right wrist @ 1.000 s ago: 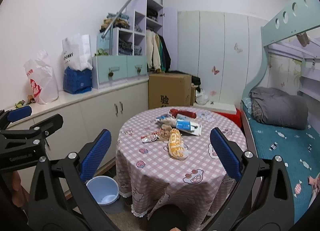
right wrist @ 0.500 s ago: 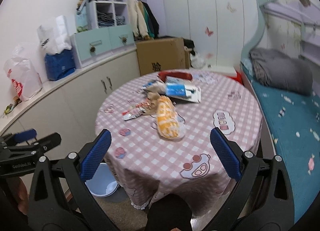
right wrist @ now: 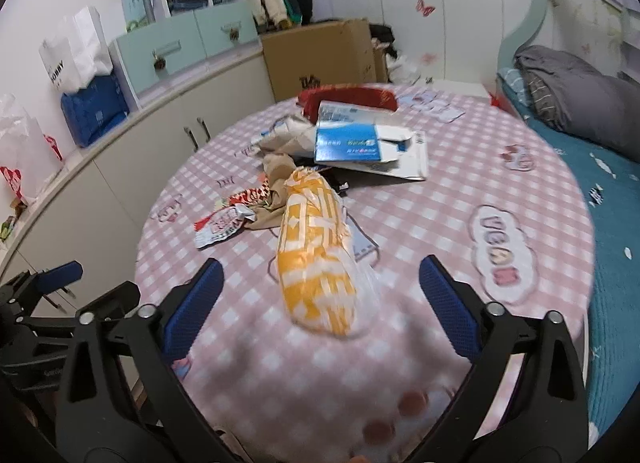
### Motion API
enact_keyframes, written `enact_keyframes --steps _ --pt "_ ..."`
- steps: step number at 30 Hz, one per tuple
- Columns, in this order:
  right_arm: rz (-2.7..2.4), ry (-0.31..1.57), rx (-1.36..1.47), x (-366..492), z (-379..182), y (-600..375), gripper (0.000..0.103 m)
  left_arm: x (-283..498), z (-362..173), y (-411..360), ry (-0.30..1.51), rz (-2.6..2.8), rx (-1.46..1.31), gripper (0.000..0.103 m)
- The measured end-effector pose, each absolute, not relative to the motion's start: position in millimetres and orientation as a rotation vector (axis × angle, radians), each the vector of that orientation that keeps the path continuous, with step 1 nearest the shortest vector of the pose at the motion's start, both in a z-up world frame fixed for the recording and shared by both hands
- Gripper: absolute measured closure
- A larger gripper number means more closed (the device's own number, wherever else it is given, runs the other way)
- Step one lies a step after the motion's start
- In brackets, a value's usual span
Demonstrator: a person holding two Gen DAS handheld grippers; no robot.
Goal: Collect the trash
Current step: 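Reach the right gripper to the yellow-orange snack bag and grasp it while the left gripper grasps the red-white wrapper, then carry both wrappers down to the blue bin and release them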
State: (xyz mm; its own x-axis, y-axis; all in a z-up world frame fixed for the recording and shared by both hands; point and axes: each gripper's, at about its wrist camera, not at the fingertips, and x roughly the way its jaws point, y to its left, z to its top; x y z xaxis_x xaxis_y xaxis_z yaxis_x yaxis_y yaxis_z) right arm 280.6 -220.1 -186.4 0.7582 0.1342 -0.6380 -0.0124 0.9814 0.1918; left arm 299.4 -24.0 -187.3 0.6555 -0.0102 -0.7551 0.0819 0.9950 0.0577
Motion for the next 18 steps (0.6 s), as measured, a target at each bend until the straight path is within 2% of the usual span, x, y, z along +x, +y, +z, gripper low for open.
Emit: enact_keyframes --steps 2,4,5,14,15,16,18 --pt "0.096 0.735 0.179 292.6 -193.2 -219.4 0.017 314.4 -193.9 -27.8 0.872 -0.059 0.11 0.004" --pt "0.116 0.769 0.174 303.1 -201.1 -218.1 0.034 326.1 -199.6 -31.3 0.882 -0.075 0.121 0.004" --pt "0.128 0.78 0.178 306.6 -205.0 -219.3 0.058 331.1 -201.3 -34.2 0.885 -0.087 0.126 0.004" --pt "0.151 0.762 0.243 310.5 -207.3 -236.0 0.061 380.6 -213.6 -64.1 0.909 -0.229 0.166 0.005" --pt "0.151 0.762 0.246 310.4 -207.2 -236.1 0.061 384.4 -215.1 -66.2 0.908 -0.234 0.175 0.01" --pt "0.15 0.761 0.248 310.3 -207.1 -236.2 0.061 388.5 -217.1 -68.5 0.909 -0.241 0.188 0.021" --pt "0.149 0.76 0.244 310.1 -207.3 -236.6 0.061 397.4 -222.6 -71.9 0.926 -0.265 0.198 0.029"
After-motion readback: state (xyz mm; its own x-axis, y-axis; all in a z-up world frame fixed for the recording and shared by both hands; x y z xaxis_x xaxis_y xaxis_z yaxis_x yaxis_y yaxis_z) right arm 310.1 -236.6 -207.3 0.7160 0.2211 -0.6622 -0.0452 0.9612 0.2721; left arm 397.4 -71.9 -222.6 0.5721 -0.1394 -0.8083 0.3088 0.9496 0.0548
